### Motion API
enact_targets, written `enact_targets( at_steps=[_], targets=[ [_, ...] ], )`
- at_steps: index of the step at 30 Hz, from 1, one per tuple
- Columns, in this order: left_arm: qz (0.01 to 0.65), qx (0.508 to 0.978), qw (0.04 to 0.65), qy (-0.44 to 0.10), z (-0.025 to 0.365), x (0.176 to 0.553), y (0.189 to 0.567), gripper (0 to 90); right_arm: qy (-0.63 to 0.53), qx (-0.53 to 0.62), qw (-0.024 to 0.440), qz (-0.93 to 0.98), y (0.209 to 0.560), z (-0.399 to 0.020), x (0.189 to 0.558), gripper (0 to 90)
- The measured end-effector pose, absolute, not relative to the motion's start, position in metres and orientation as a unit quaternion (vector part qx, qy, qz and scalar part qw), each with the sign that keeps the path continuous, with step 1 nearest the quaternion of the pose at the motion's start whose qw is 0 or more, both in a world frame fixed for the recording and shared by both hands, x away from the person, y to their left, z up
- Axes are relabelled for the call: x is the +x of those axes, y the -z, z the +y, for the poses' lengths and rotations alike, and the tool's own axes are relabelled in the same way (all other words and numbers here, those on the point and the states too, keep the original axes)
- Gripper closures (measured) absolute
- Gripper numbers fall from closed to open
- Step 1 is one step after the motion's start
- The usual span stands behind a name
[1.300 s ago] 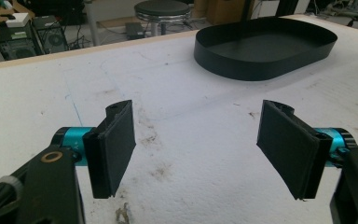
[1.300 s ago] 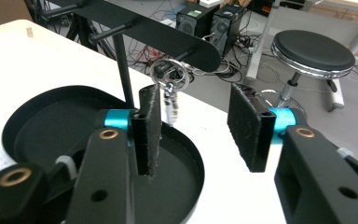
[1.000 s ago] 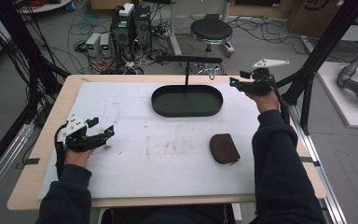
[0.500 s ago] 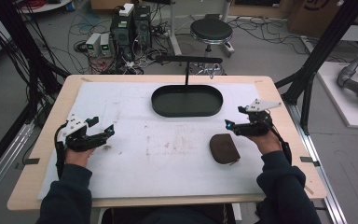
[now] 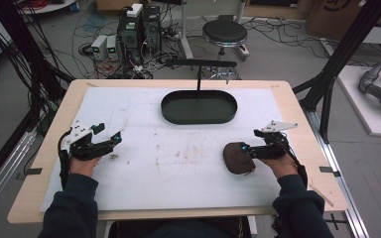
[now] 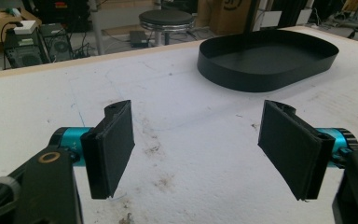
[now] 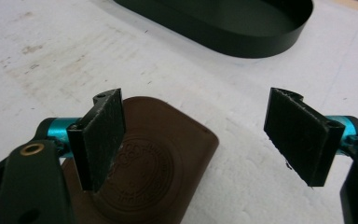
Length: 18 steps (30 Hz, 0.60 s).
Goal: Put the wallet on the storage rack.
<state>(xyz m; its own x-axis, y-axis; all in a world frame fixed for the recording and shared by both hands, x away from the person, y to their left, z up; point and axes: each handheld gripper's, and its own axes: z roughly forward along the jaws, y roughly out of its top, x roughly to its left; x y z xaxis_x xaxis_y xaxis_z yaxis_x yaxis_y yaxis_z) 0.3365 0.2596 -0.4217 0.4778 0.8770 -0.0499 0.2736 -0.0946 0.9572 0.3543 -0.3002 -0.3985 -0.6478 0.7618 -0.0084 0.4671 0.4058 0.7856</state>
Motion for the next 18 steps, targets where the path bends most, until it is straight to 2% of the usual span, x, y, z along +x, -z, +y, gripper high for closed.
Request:
enact_targets(
  at_steps=[13,18],
  targets=[
    [0.417,0.687,0.520,-0.289,0.254,0.339,0.421,26.5,-0.372,0.394,0.148,0.827,0.413,-0.300,0.349,21.0],
    [0.414,0.691,0.518,-0.287,0.252,0.340,0.421,26.5,-0.354,0.413,0.115,0.831,0.422,-0.296,0.351,21.0]
  ],
)
